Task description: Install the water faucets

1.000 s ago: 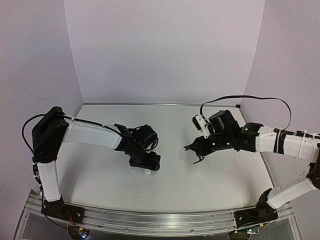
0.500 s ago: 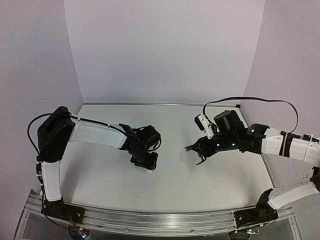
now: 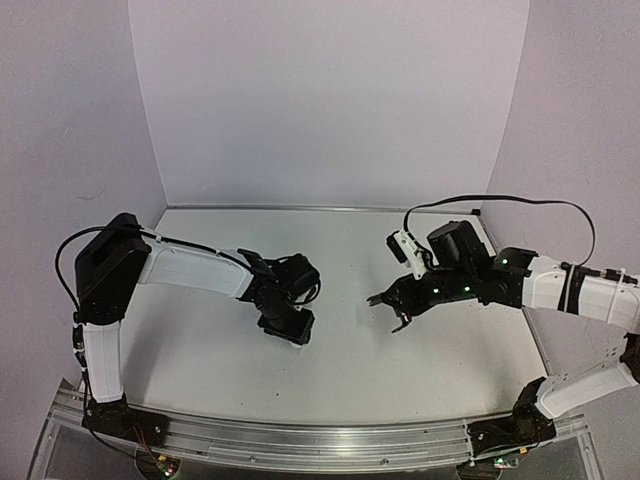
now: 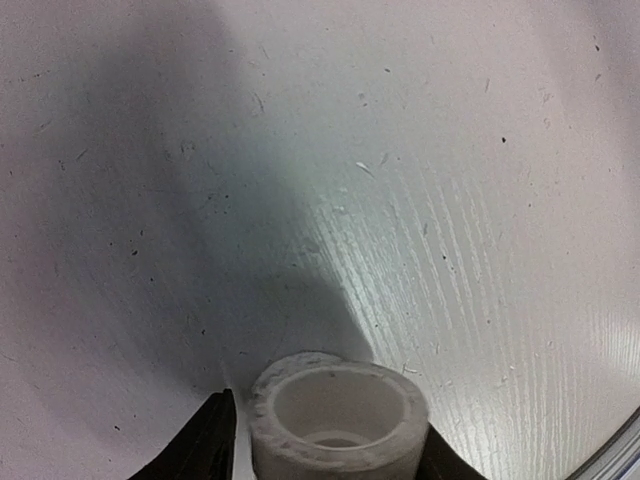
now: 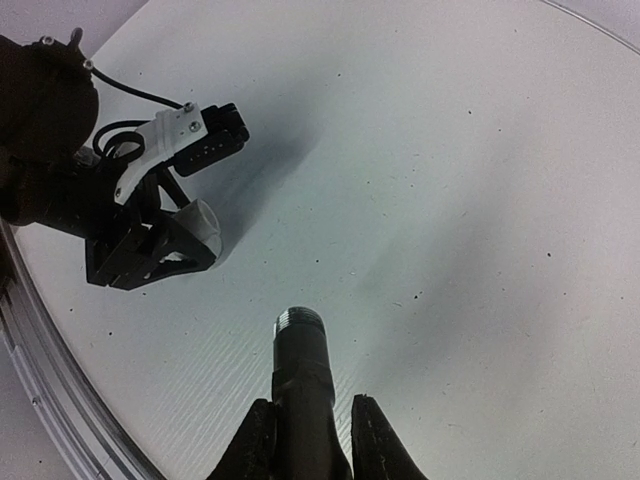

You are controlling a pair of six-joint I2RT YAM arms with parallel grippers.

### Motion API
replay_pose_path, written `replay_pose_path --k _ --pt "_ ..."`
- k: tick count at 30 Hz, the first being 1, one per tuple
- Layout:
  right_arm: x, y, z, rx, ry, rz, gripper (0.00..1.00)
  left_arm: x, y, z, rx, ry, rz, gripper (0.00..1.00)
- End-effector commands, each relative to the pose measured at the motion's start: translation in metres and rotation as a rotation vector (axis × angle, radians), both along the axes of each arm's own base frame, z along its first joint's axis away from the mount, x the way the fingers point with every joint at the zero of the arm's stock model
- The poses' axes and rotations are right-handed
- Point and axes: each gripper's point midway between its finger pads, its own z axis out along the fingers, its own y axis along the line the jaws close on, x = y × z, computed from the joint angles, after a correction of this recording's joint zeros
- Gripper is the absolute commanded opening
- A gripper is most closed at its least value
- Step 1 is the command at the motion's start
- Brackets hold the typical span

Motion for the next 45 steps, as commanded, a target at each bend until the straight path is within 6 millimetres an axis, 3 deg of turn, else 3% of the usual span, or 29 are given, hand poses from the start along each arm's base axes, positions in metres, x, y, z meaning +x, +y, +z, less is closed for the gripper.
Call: replay_pose_path --k 1,3,5,8,12,15,18,22,26,28,35,45 --pt "0.006 0.012 0.018 0.053 -0.044 0.022 0.0 -0.002 0.004 0.003 0.017 -0.001 -0.018 0.45" --pt "0.006 0.012 0.018 0.053 -0.045 0.024 0.0 -0.001 0.004 0.005 0.015 -0.006 -0.016 0.38" --pt "0.006 0.011 0.018 0.05 -0.051 0.026 0.0 0.002 0.001 0.014 -0.007 -0.019 -0.013 0.23" --pt "0.007 0.012 0.022 0.056 -0.081 0.039 0.0 0.009 -0.011 0.053 -0.118 -0.054 -0.013 0.05" --pt "0.004 0.029 0.05 0.152 -0.182 0.145 0.0 0.02 -0.02 0.142 -0.493 -0.001 -0.041 0.0" --pt "0.004 0.046 0.09 0.265 -0.344 0.239 0.0 0.018 -0.01 0.223 -0.772 0.015 -0.094 0.0" --pt "0.006 0.058 0.133 0.346 -0.533 0.31 0.0 0.011 0.008 0.29 -0.998 0.042 -0.138 0.0" --pt "0.0 0.073 0.184 0.456 -0.749 0.413 0.0 -0.019 0.027 0.372 -1.273 0.084 -0.269 0.0" --pt "-0.018 0.082 0.225 0.566 -0.968 0.537 0.0 -0.049 0.044 0.427 -1.423 0.062 -0.367 0.0" --pt "-0.024 0.085 0.243 0.597 -1.066 0.572 0.0 -0.057 0.05 0.438 -1.452 0.056 -0.37 0.0" --pt "-0.038 0.093 0.274 0.633 -1.254 0.668 0.0 -0.053 0.058 0.434 -1.491 0.099 -0.231 0.0" --pt "-0.05 0.124 0.281 0.658 -1.275 0.776 0.0 -0.04 0.059 0.424 -1.506 0.116 -0.123 0.0"
